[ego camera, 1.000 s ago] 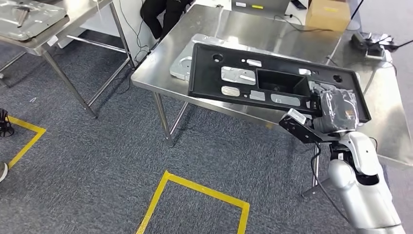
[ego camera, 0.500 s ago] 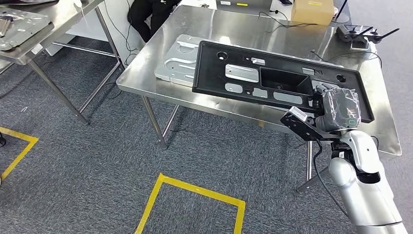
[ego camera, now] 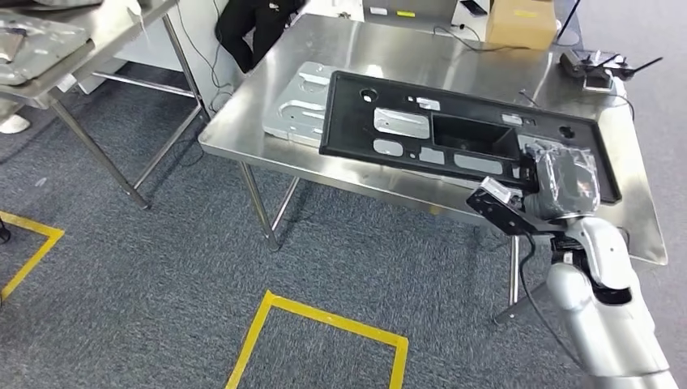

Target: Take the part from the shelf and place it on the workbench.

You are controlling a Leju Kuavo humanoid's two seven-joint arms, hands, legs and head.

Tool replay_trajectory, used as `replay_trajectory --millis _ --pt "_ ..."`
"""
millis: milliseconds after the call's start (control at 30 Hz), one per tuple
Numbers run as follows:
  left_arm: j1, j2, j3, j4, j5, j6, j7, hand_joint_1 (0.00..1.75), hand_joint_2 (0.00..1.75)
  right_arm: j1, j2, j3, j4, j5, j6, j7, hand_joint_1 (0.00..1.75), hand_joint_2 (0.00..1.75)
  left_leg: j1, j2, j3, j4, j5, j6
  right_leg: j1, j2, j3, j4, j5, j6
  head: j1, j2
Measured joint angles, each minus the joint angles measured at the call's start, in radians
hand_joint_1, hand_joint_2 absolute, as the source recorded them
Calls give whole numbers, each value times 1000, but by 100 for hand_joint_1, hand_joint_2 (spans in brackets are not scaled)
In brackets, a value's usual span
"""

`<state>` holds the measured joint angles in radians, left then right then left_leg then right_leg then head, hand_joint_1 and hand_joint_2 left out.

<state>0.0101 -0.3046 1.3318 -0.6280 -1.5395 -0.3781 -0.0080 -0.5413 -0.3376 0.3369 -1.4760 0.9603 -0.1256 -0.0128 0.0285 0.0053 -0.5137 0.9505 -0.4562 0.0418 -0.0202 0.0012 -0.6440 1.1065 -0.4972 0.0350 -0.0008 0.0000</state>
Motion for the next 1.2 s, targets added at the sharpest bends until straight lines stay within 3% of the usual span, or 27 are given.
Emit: replay_trajectory --millis 67,100,133,167,233,300,367,467,500,567,600,633,667,733,800,867,967,1033,1100,1133,1167,1200 --pt "0 0 0 3 0 0 0 0 175 -1 0 0 4 0 0 -1 175 175 1 2 1 -1 1 0 -6 0 -62 122 -48 11 1 0" --pt "0 0 0 4 0 0 0 0 175 1 0 0 6 0 1 -1 175 175 2 2 1 2 -1 -2 -11 0 -84 158 -53 18 1 0" --pt "0 0 0 6 0 0 0 0 175 2 0 0 9 0 1 0 175 175 5 1 1 6 -6 -6 -17 -1 -90 161 -38 24 1 0" --pt "0 0 0 8 0 -1 0 0 175 3 0 1 12 0 1 0 175 175 8 1 1 13 -11 -11 -22 -2 -78 128 -7 31 1 0" --pt "0 1 1 12 0 -1 0 0 175 -2 0 1 15 0 2 1 175 175 13 0 -1 33 -30 -28 -29 -6 -23 7 54 43 2 0" --pt "-2 3 1 14 0 -2 -1 0 175 -8 0 2 17 0 2 0 175 175 11 1 -8 52 -48 -47 -26 -4 9 -60 65 31 2 0" --pt "-4 4 2 17 0 -1 -2 0 175 -9 0 3 19 0 2 0 175 175 10 2 -7 54 -57 -58 -21 0 9 -58 50 6 1 0" --pt "-5 4 2 20 -1 1 -4 0 175 -10 0 3 22 0 3 1 175 175 14 3 -17 95 -85 -65 -20 2 14 -57 43 -21 0 0" --pt "-6 4 2 21 -1 1 -5 0 175 -11 0 3 22 0 3 1 175 175 13 2 -41 144 -110 -65 -19 2 17 -58 41 -27 0 0" --pt "-5 5 4 22 -3 2 -6 0 175 -11 0 3 23 0 3 0 175 175 8 2 -118 282 -167 -59 -11 2 20 -57 36 -37 0 0" --pt "-5 5 6 23 -5 3 -6 0 175 -10 1 3 24 0 4 0 175 175 4 2 -153 334 -178 -55 -6 2 23 -57 33 -41 0 0" --pt "-4 5 7 24 -6 3 -7 0 175 -8 1 3 25 0 4 0 175 175 1 1 -174 354 -169 -49 0 3 27 -56 29 -44 0 0" --pt "-4 5 7 24 -7 3 -7 0 175 -7 1 4 25 0 5 -1 175 175 -4 1 -176 335 -139 -40 5 4 33 -56 25 -47 0 0" --pt "-4 6 8 25 -8 3 -7 0 175 -6 1 4 26 0 5 -1 175 175 -17 -4 -137 214 -51 -13 13 5 47 -57 15 -48 1 0" --pt "-4 9 10 26 -8 4 -8 0 175 -8 1 4 27 -1 5 -1 175 175 -29 -8 -102 117 -6 8 17 7 53 -59 9 -44 2 0" --pt "-4 10 12 27 -8 4 -8 0 175 -9 1 4 29 -2 6 -2 175 175 -34 -9 -93 92 -5 9 15 9 53 -63 8 -34 1 0" --pt "-5 10 13 27 -10 4 -9 0 175 -10 1 5 29 -4 8 -3 175 175 -25 -8 -73 61 3 9 13 6 47 -45 -8 -19 2 0" --pt "-5 10 14 27 -10 5 -9 0 175 -12 1 5 30 -5 8 -4 175 175 -22 -7 -59 49 3 12 10 4 0 50 -53 -10 2 0" --pt "-5 10 15 27 -10 5 -9 0 175 -10 1 5 31 -6 9 -4 175 175 -22 -7 -50 48 -4 14 6 4 -72 171 -92 -2 2 0" --pt "-5 10 15 28 -10 5 -9 0 175 -8 1 5 32 -6 10 -4 175 175 -21 -7 -45 49 -9 14 3 4 -94 198 -87 2 2 0" --pt "-5 9 15 29 -10 4 -9 0 175 -6 1 5 33 -6 10 -4 175 175 -20 -8 -37 50 -15 12 0 3 -97 186 -60 5 3 0" --pt "-5 9 15 30 -10 4 -9 0 175 -5 1 5 34 -6 11 -4 175 175 -19 -9 -29 52 -22 9 -3 1 -80 137 -18 7 3 0"
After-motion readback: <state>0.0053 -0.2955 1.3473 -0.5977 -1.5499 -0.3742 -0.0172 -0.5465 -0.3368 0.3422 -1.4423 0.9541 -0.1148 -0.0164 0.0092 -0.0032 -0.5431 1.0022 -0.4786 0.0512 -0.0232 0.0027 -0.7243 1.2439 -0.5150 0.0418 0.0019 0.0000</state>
